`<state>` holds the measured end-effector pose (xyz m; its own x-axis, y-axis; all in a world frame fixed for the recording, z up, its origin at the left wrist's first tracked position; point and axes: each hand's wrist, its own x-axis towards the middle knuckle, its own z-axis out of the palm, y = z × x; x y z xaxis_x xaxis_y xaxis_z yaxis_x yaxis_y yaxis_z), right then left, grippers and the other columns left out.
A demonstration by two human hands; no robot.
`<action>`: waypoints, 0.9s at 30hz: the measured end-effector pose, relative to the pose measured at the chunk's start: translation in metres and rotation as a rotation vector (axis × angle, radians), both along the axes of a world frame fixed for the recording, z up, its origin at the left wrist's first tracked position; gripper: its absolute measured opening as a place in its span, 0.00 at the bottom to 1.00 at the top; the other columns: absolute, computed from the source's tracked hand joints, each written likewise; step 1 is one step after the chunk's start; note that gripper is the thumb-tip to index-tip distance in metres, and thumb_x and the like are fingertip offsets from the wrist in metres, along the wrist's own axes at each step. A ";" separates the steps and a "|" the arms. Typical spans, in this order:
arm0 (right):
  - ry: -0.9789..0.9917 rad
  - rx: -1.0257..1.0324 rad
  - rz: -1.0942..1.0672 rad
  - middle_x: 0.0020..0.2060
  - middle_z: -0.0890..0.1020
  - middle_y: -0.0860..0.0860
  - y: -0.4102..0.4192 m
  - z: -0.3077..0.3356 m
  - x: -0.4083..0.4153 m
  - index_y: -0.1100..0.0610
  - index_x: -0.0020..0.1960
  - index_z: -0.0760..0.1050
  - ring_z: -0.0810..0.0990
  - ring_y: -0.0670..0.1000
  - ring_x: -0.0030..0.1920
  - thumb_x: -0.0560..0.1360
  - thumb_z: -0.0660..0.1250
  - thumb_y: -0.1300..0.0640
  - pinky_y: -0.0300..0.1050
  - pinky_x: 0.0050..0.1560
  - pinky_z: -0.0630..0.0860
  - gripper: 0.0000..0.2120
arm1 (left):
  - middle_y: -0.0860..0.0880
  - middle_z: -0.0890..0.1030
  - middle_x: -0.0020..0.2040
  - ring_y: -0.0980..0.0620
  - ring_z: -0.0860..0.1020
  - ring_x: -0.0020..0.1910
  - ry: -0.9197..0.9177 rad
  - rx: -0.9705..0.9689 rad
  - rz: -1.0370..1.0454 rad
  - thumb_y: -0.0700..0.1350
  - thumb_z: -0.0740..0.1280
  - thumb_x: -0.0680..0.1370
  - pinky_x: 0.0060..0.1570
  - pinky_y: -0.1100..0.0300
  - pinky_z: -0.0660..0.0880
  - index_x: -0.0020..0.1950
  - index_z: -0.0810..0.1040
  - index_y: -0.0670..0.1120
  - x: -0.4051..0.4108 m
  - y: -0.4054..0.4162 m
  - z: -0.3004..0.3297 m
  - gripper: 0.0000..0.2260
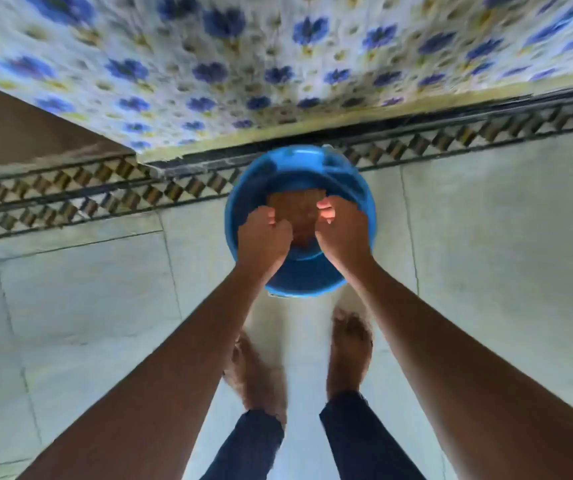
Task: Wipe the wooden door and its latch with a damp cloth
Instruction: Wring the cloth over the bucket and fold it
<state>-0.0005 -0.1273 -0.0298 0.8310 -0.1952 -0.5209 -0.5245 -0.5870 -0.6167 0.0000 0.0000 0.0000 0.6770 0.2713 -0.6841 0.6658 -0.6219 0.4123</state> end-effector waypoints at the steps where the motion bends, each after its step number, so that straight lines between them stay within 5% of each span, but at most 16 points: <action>1: 0.063 -0.024 0.046 0.55 0.86 0.58 0.000 -0.018 0.005 0.59 0.60 0.81 0.83 0.61 0.59 0.75 0.63 0.66 0.49 0.62 0.75 0.16 | 0.39 0.84 0.57 0.39 0.79 0.61 0.047 -0.018 0.012 0.41 0.65 0.80 0.59 0.53 0.71 0.58 0.82 0.38 0.003 -0.002 -0.017 0.11; 7: 0.143 -0.146 0.362 0.58 0.84 0.63 0.013 -0.113 0.034 0.64 0.61 0.79 0.82 0.61 0.62 0.79 0.62 0.65 0.53 0.59 0.77 0.13 | 0.33 0.78 0.68 0.35 0.76 0.69 0.190 -0.021 0.136 0.40 0.64 0.82 0.67 0.48 0.73 0.70 0.76 0.34 0.018 -0.011 -0.117 0.18; 11: 0.079 -0.316 0.481 0.49 0.84 0.61 0.020 -0.130 0.049 0.61 0.47 0.80 0.79 0.52 0.52 0.78 0.56 0.53 0.52 0.51 0.74 0.17 | 0.34 0.78 0.68 0.36 0.75 0.69 0.126 0.039 0.224 0.41 0.63 0.83 0.68 0.47 0.72 0.67 0.77 0.34 0.024 -0.014 -0.145 0.16; 16: 0.174 -0.377 0.561 0.66 0.78 0.63 0.028 -0.114 0.064 0.60 0.66 0.76 0.76 0.65 0.68 0.83 0.54 0.63 0.58 0.62 0.76 0.17 | 0.37 0.78 0.69 0.38 0.77 0.68 0.147 0.032 0.235 0.43 0.61 0.84 0.69 0.48 0.75 0.68 0.79 0.39 0.025 -0.018 -0.151 0.15; 21: 0.261 -0.401 0.685 0.65 0.78 0.62 0.020 -0.096 0.065 0.61 0.64 0.76 0.78 0.63 0.67 0.83 0.55 0.62 0.55 0.61 0.76 0.15 | 0.36 0.76 0.71 0.39 0.75 0.71 0.184 -0.006 0.258 0.42 0.63 0.84 0.69 0.53 0.71 0.71 0.76 0.36 0.029 -0.015 -0.134 0.17; 25: 0.243 -0.365 0.648 0.58 0.82 0.59 0.009 -0.047 0.054 0.56 0.56 0.78 0.82 0.62 0.60 0.80 0.61 0.62 0.54 0.56 0.79 0.09 | 0.40 0.82 0.61 0.41 0.80 0.62 0.143 -0.031 0.168 0.42 0.69 0.80 0.52 0.58 0.74 0.64 0.80 0.38 0.021 -0.010 -0.079 0.14; 27: 0.212 -0.303 0.586 0.54 0.83 0.59 0.001 -0.015 0.045 0.56 0.51 0.77 0.83 0.63 0.56 0.78 0.64 0.62 0.52 0.52 0.79 0.05 | 0.43 0.81 0.49 0.41 0.81 0.53 0.087 -0.046 0.130 0.40 0.70 0.78 0.44 0.59 0.70 0.52 0.81 0.40 0.011 -0.007 -0.041 0.05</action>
<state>0.0447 -0.1259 -0.0444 0.7302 0.0924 -0.6769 -0.1596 -0.9403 -0.3006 0.0109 -0.0071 -0.0406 0.5757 0.3199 -0.7525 0.7740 -0.5098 0.3755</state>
